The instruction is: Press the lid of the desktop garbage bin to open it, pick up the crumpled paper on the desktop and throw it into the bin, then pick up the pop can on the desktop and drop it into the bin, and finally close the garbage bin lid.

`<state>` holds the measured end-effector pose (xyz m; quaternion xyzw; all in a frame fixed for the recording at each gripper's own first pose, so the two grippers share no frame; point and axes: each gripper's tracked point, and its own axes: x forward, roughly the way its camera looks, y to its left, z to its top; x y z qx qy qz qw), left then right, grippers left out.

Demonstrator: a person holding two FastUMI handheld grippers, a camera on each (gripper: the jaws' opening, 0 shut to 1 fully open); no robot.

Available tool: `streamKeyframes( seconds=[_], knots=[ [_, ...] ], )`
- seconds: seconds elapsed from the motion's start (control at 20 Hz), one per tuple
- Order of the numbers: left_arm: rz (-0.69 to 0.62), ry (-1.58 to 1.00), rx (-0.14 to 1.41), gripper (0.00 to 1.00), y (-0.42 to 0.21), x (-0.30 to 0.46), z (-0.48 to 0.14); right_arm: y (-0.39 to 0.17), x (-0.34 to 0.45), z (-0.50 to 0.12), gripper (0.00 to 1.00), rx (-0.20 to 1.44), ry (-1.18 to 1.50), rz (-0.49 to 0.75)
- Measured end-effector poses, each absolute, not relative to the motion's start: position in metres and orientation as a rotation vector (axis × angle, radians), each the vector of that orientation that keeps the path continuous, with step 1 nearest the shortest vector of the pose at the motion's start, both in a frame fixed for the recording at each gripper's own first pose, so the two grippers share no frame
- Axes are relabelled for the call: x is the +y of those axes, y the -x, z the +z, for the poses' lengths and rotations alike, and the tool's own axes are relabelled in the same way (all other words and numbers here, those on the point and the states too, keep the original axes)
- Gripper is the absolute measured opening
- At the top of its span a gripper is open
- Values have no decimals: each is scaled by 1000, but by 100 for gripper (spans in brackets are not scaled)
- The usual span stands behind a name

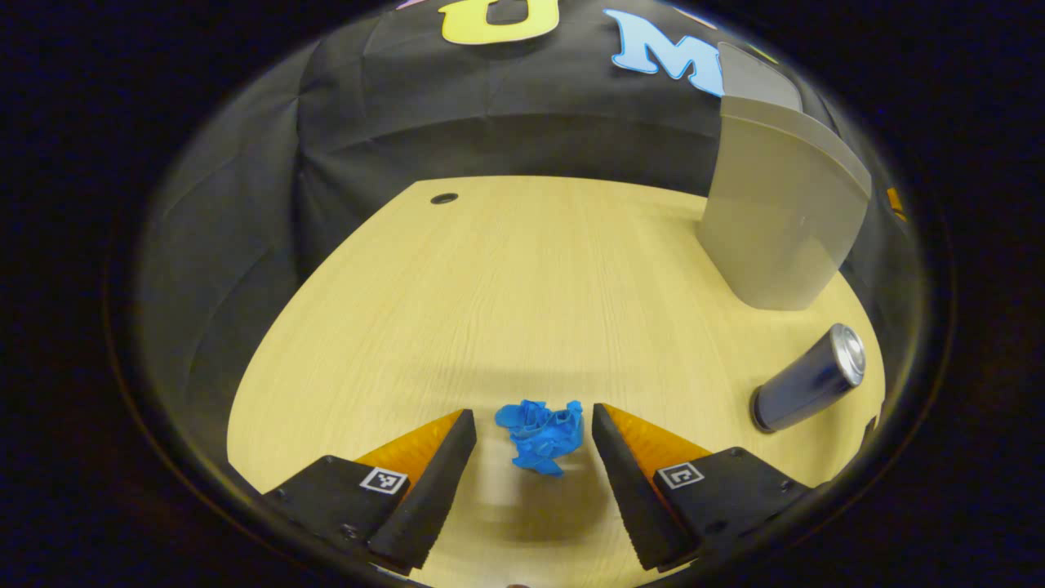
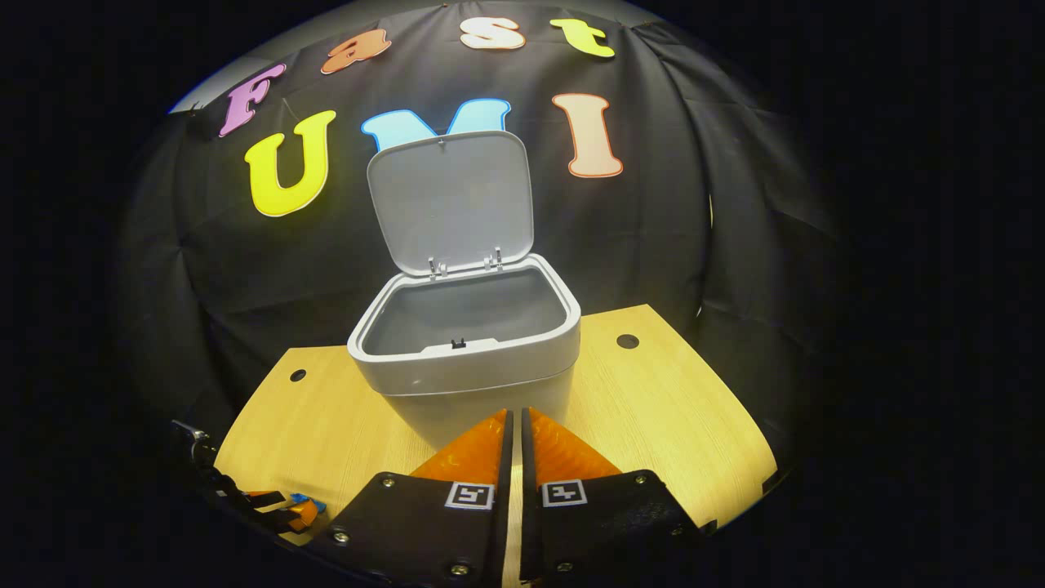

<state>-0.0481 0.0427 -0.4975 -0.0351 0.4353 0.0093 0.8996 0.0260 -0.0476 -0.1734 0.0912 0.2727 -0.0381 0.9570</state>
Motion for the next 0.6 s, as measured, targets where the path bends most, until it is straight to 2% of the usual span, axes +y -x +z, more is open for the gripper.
streamKeyframes(
  seconds=[0.05, 0.15, 0.2, 0.25, 0.4, 0.5, 0.55, 0.6],
  knots=[
    [20, 73, 911, 95, 48, 44, -501, -26, -48, -174, 7, 557, -185, -80],
    [31, 89, 932, 95, 51, 46, -506, -27, -50, -174, 7, 558, -185, -85],
    [34, 101, 939, 100, 52, 47, -510, -28, -50, -173, 7, 557, -185, -88],
    [37, 112, 950, 95, 54, 48, -513, -28, -52, -173, 7, 557, -185, -93],
    [50, 84, 951, 95, 56, 50, -516, -25, -55, -176, 7, 566, -183, -105],
    [57, 75, 935, 95, 53, 50, -517, -23, -58, -180, 7, 571, -187, -111],
    [64, 78, 930, 100, 52, 50, -516, -23, -58, -182, 7, 575, -191, -113],
    [66, 76, 929, 95, 50, 51, -517, -21, -58, -184, 7, 580, -198, -114]
  ],
)
